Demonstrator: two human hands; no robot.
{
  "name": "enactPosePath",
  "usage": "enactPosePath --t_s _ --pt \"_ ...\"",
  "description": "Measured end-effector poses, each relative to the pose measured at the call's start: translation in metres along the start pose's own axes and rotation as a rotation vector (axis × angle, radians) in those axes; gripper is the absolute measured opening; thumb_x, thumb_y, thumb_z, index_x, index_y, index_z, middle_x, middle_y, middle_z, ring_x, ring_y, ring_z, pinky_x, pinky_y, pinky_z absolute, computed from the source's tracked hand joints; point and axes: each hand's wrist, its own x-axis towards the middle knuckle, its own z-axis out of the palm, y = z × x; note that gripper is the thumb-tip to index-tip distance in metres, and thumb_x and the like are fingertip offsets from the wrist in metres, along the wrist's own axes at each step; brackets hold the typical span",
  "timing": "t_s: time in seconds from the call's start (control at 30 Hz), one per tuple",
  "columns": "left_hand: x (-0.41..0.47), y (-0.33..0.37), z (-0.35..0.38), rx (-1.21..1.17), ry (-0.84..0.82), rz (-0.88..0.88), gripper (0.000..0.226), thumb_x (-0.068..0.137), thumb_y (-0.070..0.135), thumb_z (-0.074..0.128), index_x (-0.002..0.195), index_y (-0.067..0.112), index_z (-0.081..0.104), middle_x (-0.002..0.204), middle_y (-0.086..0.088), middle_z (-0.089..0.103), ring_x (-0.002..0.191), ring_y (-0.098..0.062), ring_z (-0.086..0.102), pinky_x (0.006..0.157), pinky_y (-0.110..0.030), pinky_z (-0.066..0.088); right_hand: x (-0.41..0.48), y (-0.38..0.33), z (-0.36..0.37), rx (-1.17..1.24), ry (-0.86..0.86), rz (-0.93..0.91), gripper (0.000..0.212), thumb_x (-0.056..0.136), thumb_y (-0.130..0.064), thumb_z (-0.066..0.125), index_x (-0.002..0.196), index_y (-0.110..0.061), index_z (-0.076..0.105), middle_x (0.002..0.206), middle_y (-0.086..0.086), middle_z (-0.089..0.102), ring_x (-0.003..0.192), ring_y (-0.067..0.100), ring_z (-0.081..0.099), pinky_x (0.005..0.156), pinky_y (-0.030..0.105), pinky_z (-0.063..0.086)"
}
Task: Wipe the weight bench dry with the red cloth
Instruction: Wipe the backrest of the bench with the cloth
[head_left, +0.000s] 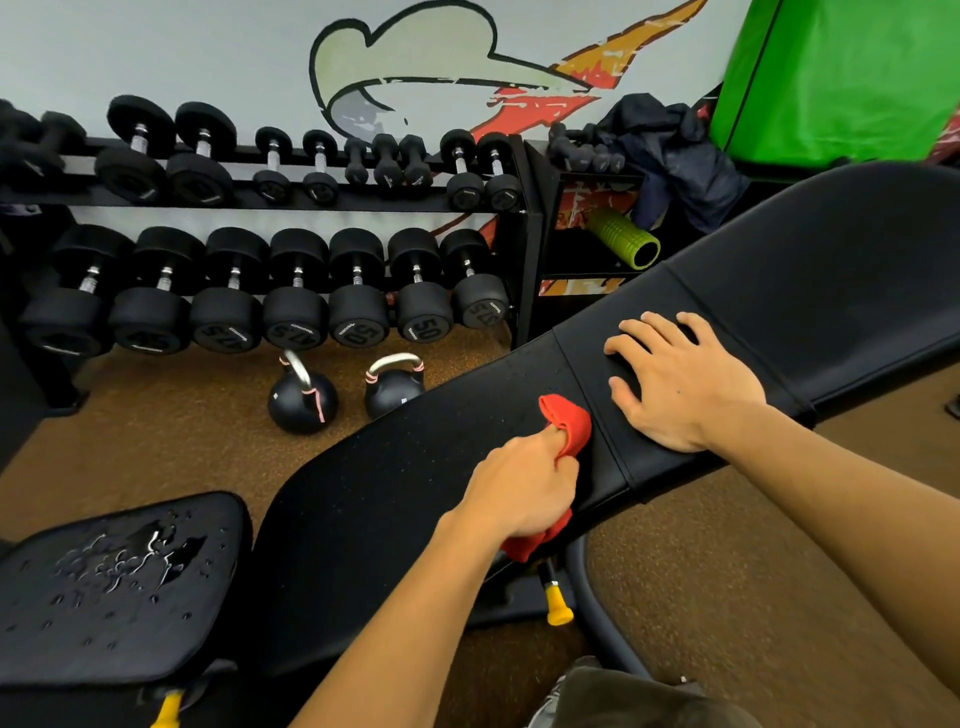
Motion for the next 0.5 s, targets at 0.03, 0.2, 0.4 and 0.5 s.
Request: enactPosePath --t_s 0.03,0.2,0.4,0.5 --pt "-0.005 -0.004 0.000 0.006 -0.005 -0.007 0.019 0.098 0.031 0.038 0.079 0.028 0.038 0.093 -0.005 0.059 0.093 -0.040 0.061 0.082 -0.049 0.049 0.000 0.000 0.000 -0.001 -0.001 0.000 0.056 0.101 -0.053 0.023 0.147 -0.028 0.042 0.162 0.000 0.037 0.155 0.024 0.025 0.125 0.050 0.016" --pt "0.008 -0.017 -0.015 0.040 0.030 -0.086 0.024 0.098 0.029 0.038 0.073 0.026 0.039 0.098 -0.010 0.060 0.101 -0.042 0.059 0.090 -0.051 0.049 0.001 0.000 0.000 0.012 -0.010 0.004 0.061 0.098 -0.054 0.017 0.148 -0.029 0.041 0.162 0.000 0.036 0.155 0.024 0.023 0.126 0.050 0.015" --pt "0.028 0.008 -0.013 0.061 0.056 -0.005 0.022 0.096 0.030 0.039 0.075 0.026 0.036 0.102 -0.014 0.064 0.094 -0.044 0.059 0.087 -0.051 0.050 0.003 0.001 0.000 0.013 -0.017 0.006 0.062 0.097 -0.055 0.017 0.149 -0.029 0.040 0.163 0.000 0.035 0.156 0.024 0.021 0.126 0.049 0.013" --pt "0.019 -0.006 -0.011 0.083 0.009 0.013 0.018 0.095 0.031 0.038 0.077 0.029 0.038 0.095 -0.009 0.060 0.095 -0.043 0.058 0.085 -0.050 0.049 0.004 0.000 0.000 0.011 -0.022 0.005 0.060 0.099 -0.055 0.018 0.149 -0.029 0.038 0.164 0.000 0.033 0.156 0.024 0.020 0.126 0.050 0.012"
